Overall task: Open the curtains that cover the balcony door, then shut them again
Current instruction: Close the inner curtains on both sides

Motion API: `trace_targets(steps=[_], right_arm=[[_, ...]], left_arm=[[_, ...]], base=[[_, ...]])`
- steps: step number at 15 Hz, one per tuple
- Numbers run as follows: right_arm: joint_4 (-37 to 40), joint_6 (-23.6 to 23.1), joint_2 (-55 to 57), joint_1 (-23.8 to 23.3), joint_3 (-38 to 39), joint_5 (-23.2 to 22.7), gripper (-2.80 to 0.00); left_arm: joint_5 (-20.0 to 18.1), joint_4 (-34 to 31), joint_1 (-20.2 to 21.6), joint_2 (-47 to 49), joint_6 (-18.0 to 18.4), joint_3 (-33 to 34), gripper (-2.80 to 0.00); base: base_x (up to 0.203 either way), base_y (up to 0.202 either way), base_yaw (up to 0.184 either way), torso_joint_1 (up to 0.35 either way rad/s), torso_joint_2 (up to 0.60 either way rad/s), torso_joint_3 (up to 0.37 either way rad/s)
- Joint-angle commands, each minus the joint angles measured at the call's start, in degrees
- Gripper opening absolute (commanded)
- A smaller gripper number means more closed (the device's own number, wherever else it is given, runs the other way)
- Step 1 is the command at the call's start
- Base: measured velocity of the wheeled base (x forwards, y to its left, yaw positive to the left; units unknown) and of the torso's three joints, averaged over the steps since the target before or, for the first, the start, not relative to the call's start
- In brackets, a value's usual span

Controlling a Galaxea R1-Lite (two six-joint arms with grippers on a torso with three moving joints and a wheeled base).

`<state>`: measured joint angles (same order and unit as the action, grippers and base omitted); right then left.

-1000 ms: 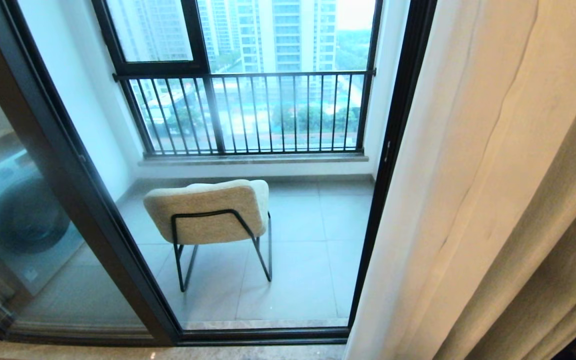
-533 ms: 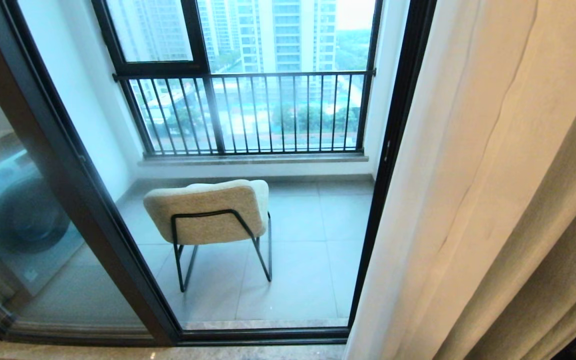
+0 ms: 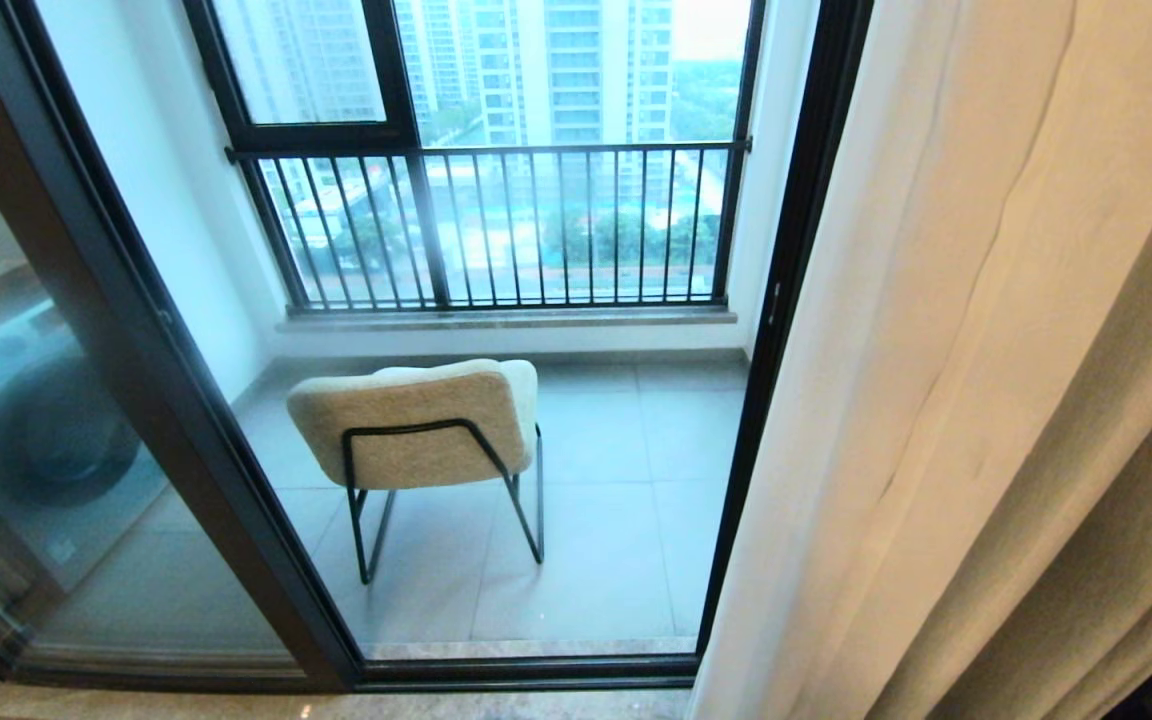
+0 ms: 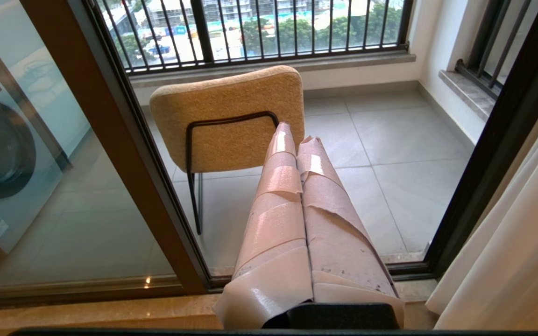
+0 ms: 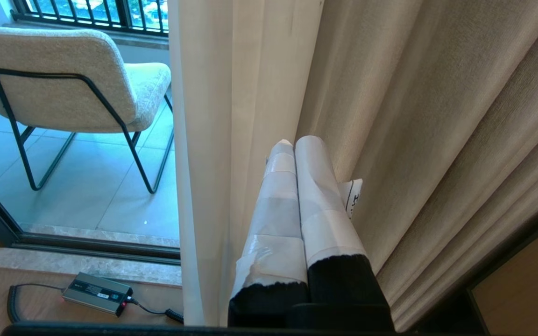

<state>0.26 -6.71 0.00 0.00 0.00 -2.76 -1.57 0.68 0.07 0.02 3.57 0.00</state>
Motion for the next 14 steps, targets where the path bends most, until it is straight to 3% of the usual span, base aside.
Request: trace_targets(steps=[1,14], right_arm=[[0.0,-0.1,0.0,0.0,0.0,-0.1,-2.8],[0.0,-0.1,0.0,0.0,0.0,-0.1,-2.8]], left_arm=[[0.0,0.0,0.0,0.0,0.0,0.0,-2.8],[0.0,0.0,0.0,0.0,0.0,0.0,-2.8]], base=[[0.0,0.0,0.0,0.0,0.0,0.0],[0.0,0.0,0.0,0.0,0.0,0.0]])
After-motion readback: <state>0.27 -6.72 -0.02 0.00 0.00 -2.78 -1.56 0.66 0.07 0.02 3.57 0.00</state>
